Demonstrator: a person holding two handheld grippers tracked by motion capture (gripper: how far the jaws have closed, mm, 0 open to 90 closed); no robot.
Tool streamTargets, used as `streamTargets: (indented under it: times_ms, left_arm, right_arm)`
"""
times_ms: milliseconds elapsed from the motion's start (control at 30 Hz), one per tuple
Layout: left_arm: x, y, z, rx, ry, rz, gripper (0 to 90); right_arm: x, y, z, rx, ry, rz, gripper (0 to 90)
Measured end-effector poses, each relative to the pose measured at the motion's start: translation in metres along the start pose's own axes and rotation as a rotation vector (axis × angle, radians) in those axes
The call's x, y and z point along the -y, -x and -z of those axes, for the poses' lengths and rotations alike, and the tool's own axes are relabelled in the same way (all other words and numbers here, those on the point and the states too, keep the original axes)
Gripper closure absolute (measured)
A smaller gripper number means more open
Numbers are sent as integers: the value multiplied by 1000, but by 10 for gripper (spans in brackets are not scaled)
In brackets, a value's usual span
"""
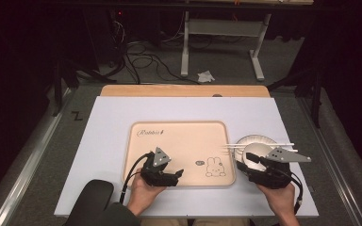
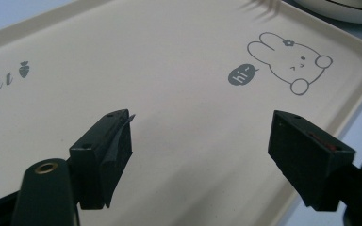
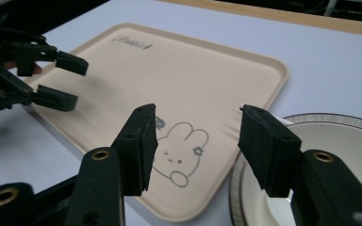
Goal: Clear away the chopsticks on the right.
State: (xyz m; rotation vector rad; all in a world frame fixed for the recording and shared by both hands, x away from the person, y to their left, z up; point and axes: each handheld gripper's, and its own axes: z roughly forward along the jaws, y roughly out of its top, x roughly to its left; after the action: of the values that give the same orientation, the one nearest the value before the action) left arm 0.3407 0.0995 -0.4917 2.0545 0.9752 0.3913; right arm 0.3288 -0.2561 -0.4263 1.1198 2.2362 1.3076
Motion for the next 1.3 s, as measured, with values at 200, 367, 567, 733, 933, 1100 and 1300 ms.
streamTargets:
  times_ms: [200, 367, 567, 733, 933, 1100, 1300]
  left_arm:
    - [1, 0, 5, -13, 9, 0, 223]
    - [4, -2, 14, -29, 26, 29, 220]
    - [10, -7, 21, -36, 15, 53, 252]
    - [15, -7, 24, -48, 6, 61, 251]
    - [21, -11, 28, -76, -4, 91, 236]
    - [24, -11, 29, -87, -14, 95, 237]
    - [26, -13, 26, -86, -24, 96, 237]
  right_arm:
    - [-6, 16, 6, 24, -30, 25, 512]
    - [-15, 32, 13, 34, -32, 54, 582]
    - [-22, 62, 15, 54, -56, 55, 616]
    - [-28, 82, 17, 110, -68, 80, 627]
    - [-34, 117, 8, 179, -176, 109, 669]
    - [-29, 140, -8, 166, -262, 70, 669]
    - [-21, 151, -18, 172, -327, 71, 678]
